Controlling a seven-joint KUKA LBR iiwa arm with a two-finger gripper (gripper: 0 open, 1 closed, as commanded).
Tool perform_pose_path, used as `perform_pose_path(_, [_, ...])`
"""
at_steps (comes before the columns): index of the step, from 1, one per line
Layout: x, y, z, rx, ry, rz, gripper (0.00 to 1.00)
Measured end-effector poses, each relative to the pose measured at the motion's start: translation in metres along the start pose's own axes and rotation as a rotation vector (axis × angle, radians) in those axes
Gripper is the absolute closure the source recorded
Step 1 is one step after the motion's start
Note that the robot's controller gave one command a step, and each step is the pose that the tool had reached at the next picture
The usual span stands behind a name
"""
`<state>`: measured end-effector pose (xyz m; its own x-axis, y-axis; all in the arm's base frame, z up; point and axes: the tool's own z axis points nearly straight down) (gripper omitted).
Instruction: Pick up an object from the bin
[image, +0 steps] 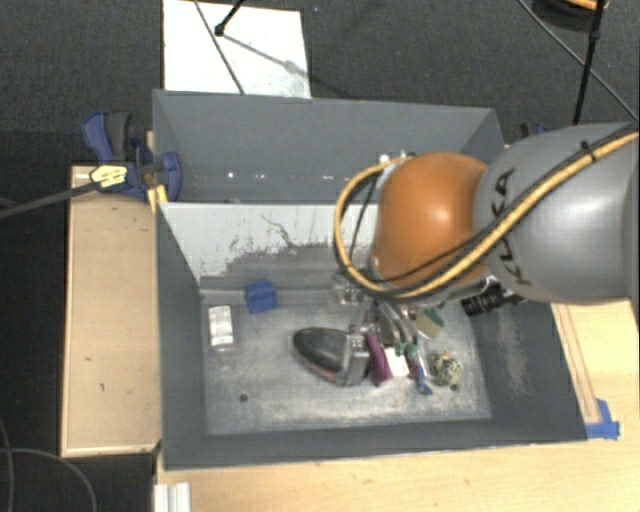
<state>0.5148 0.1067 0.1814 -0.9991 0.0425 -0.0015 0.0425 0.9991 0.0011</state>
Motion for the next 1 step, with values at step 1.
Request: perform_pose_path(1, [-0.0131,-0.0166,0.1129,0.001,0.001,0.223,0.00])
